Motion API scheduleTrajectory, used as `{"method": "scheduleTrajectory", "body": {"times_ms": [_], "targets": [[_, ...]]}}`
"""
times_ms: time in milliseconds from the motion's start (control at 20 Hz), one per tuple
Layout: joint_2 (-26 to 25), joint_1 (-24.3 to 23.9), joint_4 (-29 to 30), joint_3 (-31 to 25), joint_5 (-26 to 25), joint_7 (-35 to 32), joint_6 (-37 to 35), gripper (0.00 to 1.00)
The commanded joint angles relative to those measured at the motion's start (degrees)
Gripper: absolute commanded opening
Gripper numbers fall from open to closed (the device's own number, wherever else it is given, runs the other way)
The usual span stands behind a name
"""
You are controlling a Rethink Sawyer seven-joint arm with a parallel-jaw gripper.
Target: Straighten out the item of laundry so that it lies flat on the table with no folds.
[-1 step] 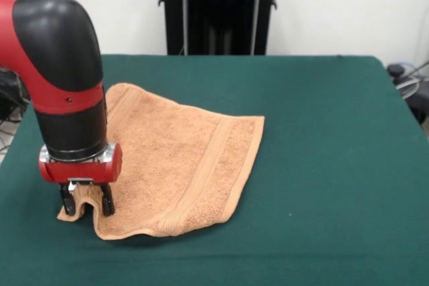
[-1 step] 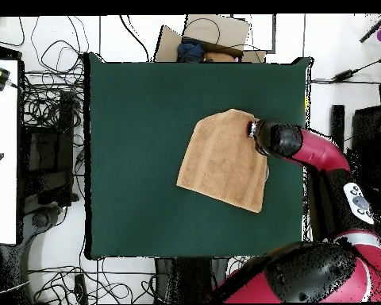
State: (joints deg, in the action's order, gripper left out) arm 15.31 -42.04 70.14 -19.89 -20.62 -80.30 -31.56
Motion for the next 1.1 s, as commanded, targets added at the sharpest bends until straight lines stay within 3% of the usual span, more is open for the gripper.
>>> {"method": "scheduleTrajectory", "body": {"times_ms": [50,350,950,1100], "targets": [[-18.22,-0.69,-11.90,-5.43,-10.26,15.99,5.39,1.00],[-16.02,1.16,-12.78,-5.40,-11.65,14.44,0.35,1.00],[-15.17,1.31,-11.74,-5.85,-12.52,11.51,-1.23,1.00],[-11.21,2.29,-8.14,-4.41,-12.97,8.40,0.12,1.00]]}}
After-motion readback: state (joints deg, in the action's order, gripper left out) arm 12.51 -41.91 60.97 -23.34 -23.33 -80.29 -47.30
